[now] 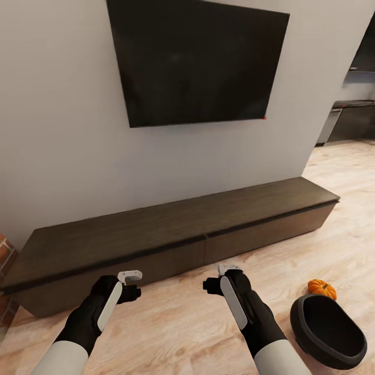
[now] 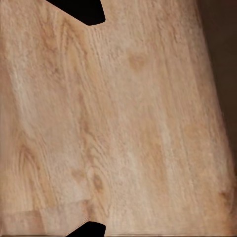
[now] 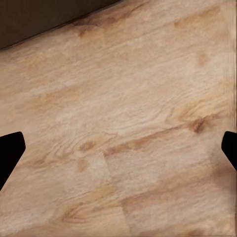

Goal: Place each of the two pumpkins and all three candles from the living room inside a cabinet in the living room (use any cabinet), then make sure every cabinet is closed, and position the cauldron so it is next to a table in the living room.

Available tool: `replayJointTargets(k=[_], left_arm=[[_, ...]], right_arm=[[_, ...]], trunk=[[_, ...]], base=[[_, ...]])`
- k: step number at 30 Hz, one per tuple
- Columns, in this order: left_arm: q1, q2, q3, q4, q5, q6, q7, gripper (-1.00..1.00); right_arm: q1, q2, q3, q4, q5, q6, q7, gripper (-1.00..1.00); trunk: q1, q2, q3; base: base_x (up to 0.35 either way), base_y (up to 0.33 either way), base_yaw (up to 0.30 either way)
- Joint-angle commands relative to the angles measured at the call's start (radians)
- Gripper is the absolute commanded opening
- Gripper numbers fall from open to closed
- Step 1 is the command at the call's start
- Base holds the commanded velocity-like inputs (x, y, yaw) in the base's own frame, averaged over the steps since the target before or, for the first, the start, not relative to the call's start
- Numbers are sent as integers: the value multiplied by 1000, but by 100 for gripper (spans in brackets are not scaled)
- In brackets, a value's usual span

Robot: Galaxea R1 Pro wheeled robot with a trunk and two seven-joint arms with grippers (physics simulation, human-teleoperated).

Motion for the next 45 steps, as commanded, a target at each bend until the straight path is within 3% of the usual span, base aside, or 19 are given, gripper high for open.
replayJointTargets(k=[1, 17, 24, 45], left_arm=[[0, 0, -1, -1, 11, 3, 10, 100], [0, 1, -3, -1, 10, 0, 10, 100], [0, -1, -8, -1, 9, -1, 10, 100], [0, -1, -13, -1, 9, -4, 10, 100]], right_arm=[[-1, 0, 2, 0, -10, 2, -10, 100], [-1, 0, 2, 0, -11, 1, -10, 100], [-1, 0, 2, 2, -38, 1, -10, 100], [-2, 0, 2, 6, -39, -2, -10, 100]], trunk=[[-4, 7, 2], [-65, 119, 52], [-92, 168, 74], [-173, 315, 140]], base=[[0, 0, -293], [0, 0, -293], [0, 0, -293], [0, 0, -293]])
